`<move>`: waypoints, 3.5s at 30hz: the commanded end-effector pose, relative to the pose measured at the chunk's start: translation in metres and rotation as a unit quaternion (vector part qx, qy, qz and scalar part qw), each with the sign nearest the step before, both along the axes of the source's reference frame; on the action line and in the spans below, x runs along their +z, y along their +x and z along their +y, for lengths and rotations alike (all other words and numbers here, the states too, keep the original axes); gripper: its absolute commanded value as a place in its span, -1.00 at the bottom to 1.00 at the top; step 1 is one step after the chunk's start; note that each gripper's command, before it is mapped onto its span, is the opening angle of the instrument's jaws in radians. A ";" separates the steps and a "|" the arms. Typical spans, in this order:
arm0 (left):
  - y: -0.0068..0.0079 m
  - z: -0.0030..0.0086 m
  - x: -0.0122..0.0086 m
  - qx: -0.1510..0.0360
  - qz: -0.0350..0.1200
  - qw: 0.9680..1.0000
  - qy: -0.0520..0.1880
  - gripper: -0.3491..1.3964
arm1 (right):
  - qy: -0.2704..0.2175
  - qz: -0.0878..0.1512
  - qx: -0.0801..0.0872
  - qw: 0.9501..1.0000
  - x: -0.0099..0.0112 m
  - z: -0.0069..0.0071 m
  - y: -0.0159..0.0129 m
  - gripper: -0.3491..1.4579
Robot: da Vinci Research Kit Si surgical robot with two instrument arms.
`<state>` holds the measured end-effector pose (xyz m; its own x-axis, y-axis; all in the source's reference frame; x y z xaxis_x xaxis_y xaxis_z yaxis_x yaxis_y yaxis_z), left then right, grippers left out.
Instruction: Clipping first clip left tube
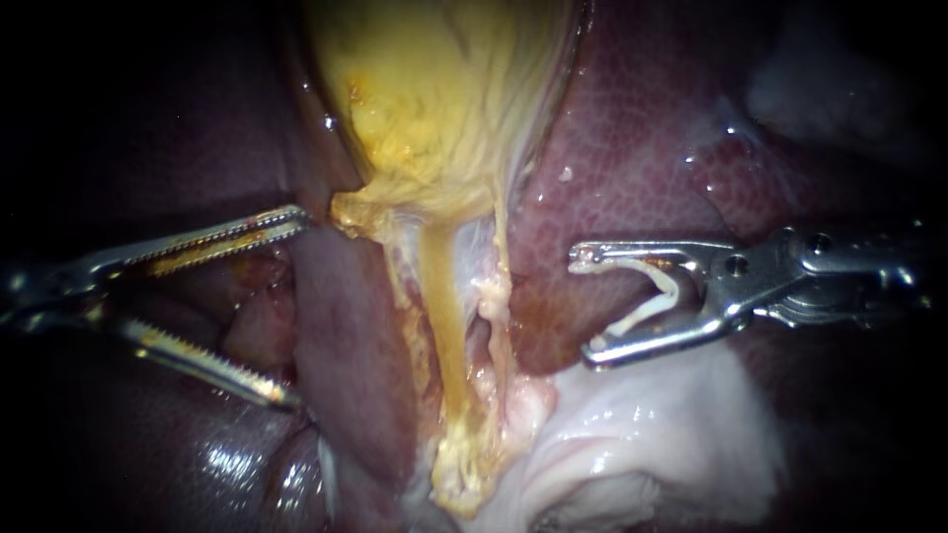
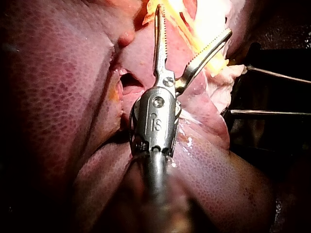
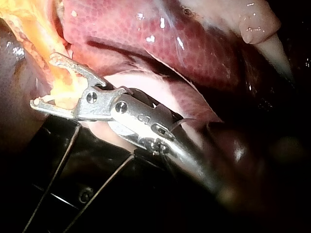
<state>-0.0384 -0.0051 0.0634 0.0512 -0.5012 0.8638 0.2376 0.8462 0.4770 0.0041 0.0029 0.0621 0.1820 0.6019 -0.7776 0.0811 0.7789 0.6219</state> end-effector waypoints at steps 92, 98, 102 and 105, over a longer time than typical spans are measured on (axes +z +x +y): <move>0.0024 0.0048 0.0030 -0.075 0.061 0.978 0.184 -1.00 | 0.101 0.060 -0.123 0.985 0.0145 -0.0122 0.0143 0.02; 0.0000 0.0046 0.0043 -0.065 0.061 0.979 0.184 -1.00 | 0.106 0.058 -0.128 0.984 0.0161 -0.0135 0.0164 0.02; -0.0011 0.0045 0.0039 -0.061 0.059 0.979 0.185 -1.00 | 0.106 0.060 -0.132 0.984 0.0165 -0.0138 0.0172 0.02; -0.0012 0.0046 0.0035 -0.060 0.058 0.979 0.186 -1.00 | 0.106 0.059 -0.131 0.984 0.0167 -0.0137 0.0174 0.01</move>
